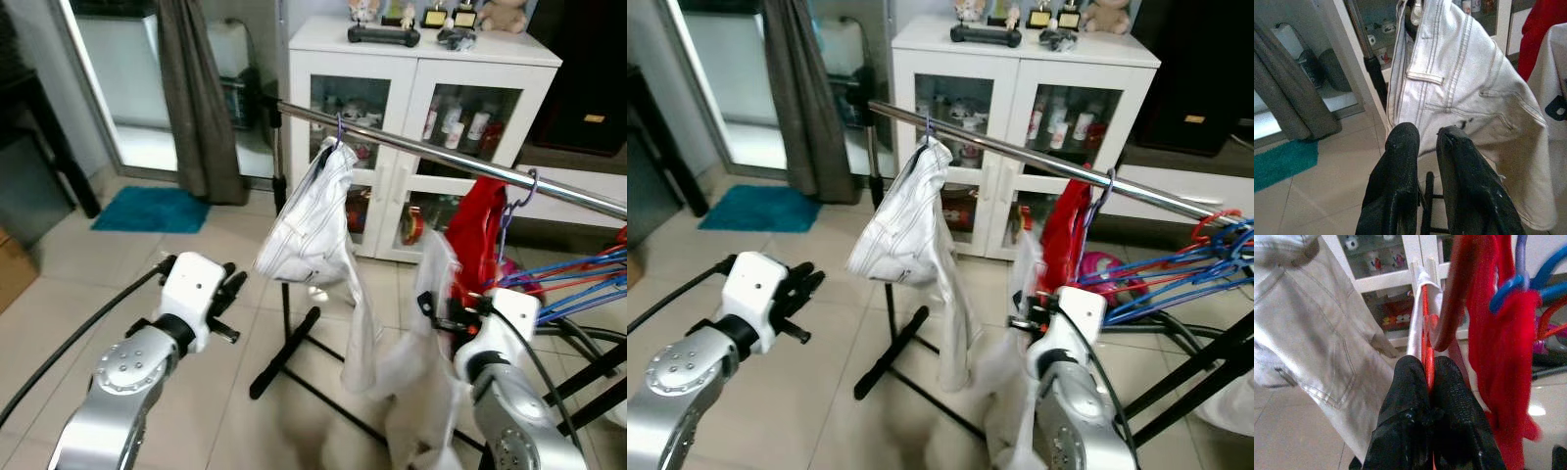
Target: Hang hanger
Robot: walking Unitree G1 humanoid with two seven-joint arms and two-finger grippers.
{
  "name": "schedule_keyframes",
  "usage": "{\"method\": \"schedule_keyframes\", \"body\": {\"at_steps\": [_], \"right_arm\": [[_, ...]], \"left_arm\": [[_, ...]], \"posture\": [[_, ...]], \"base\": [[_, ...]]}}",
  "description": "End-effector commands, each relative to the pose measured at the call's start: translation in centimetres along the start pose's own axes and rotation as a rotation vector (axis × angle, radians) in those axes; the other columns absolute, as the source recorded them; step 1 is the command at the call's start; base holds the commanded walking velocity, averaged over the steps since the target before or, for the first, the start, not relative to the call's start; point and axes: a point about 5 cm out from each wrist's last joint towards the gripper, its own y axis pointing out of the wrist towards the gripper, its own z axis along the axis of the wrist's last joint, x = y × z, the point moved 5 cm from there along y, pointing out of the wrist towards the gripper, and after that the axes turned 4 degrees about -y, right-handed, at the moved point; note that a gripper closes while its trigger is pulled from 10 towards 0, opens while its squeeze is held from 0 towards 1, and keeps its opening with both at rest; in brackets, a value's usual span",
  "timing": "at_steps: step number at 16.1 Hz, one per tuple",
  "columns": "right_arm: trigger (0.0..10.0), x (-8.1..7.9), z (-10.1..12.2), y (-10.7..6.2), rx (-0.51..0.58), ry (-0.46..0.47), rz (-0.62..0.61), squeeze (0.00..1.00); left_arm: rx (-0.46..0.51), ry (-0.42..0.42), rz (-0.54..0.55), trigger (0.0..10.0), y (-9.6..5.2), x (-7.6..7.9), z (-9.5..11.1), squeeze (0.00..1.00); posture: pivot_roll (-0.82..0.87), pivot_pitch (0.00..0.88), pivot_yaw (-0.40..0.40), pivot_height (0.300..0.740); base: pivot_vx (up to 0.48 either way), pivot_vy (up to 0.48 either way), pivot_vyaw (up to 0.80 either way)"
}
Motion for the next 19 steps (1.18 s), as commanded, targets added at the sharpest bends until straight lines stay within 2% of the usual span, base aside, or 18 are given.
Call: {"method": "schedule_keyframes", "body": {"at_steps": [1,4,6,7,8,10,12,16,17,19], "right_arm": [[10.0,1.6,0.9,-0.5,0.037,-0.020,-0.048,0.00],[10.0,0.9,0.7,-0.6,0.013,-0.049,0.004,0.00],[10.0,-0.3,1.6,-0.2,0.042,-0.056,0.070,0.00],[10.0,-1.4,2.1,-0.2,0.058,-0.050,0.119,0.00],[10.0,-4.4,3.4,0.1,0.080,-0.081,0.263,0.00],[10.0,-6.4,4.9,1.0,0.068,-0.157,0.333,0.00],[10.0,-7.6,6.1,2.0,0.052,-0.154,0.342,0.00],[10.0,-8.0,7.0,3.7,-0.019,-0.151,0.274,0.00],[10.0,-7.9,8.2,5.5,-0.035,-0.078,0.215,0.00],[10.0,-6.7,9.6,7.1,-0.019,-0.014,0.136,0.00]], "left_arm": [[0.005,-0.009,-0.021,10.0,0.3,0.8,0.1,0.00],[-0.004,0.012,-0.025,10.0,0.6,1.0,0.1,0.00],[0.018,0.008,-0.039,10.0,0.8,1.3,0.5,0.00],[0.022,0.016,-0.051,10.0,0.9,1.4,0.6,0.00],[0.025,0.032,-0.078,10.0,1.1,1.9,0.8,0.00],[0.034,0.044,-0.103,10.0,1.3,2.4,1.2,0.00],[0.032,0.058,-0.110,10.0,1.4,2.3,1.3,0.00],[0.037,0.078,-0.119,10.0,1.5,2.1,1.8,0.00],[0.044,0.098,-0.142,10.0,1.5,2.3,2.1,0.00],[0.051,0.101,-0.164,10.0,1.4,2.7,2.4,0.00]], "posture": [[0.09,0.001,0.003,0.740],[0.09,0.000,0.002,0.740],[0.08,0.000,-0.003,0.740],[0.08,0.000,-0.007,0.740],[0.09,0.000,-0.010,0.740],[0.09,0.000,-0.018,0.740],[0.09,0.000,-0.025,0.740],[0.09,0.000,-0.034,0.740],[0.10,0.000,-0.038,0.740],[0.11,0.001,-0.042,0.740]], "base": [[0.000,0.000,0.00],[0.000,0.000,0.00],[0.000,0.000,0.00],[0.000,0.000,0.00],[0.000,0.000,0.00],[0.000,0.000,0.00],[0.000,0.000,0.00],[0.000,0.000,0.00],[0.000,0.000,0.00],[0.000,0.000,0.00]]}}
